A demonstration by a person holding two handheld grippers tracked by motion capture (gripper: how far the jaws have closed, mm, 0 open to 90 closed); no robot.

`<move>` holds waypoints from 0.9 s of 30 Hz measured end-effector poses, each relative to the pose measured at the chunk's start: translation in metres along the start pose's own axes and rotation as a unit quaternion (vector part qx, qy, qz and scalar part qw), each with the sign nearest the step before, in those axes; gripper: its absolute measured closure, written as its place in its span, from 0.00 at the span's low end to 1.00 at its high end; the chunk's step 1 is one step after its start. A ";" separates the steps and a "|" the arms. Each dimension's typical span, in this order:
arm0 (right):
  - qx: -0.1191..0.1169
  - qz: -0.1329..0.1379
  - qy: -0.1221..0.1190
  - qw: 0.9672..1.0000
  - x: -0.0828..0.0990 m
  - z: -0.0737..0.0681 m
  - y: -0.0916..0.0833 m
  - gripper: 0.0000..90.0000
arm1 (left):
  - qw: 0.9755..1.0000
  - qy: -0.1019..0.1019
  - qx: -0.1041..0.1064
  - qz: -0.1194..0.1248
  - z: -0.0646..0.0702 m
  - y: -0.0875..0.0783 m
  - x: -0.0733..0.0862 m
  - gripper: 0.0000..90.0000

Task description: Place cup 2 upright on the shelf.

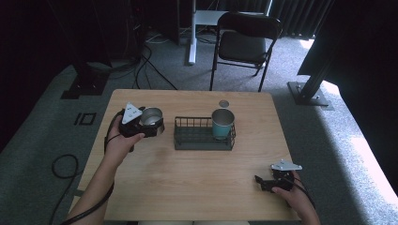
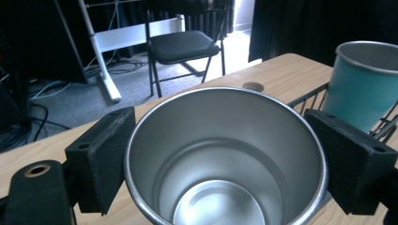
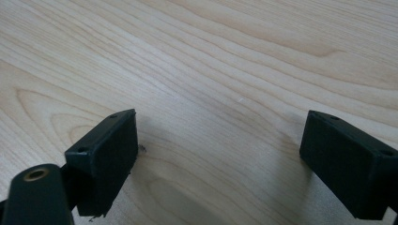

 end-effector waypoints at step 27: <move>0.000 0.000 0.000 1.000 0.000 0.000 0.000 0.13 | 0.995 0.047 0.085 0.005 0.048 0.043 -0.035 0.15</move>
Point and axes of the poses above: each handheld gripper's, and its own axes: y roughly forward along the jaws, x roughly out of its underside, z roughly to its right, the point moved 1 cm from there along y, roughly forward along the jaws, and after that the axes turned 8 degrees about -y, right-handed, at the moved point
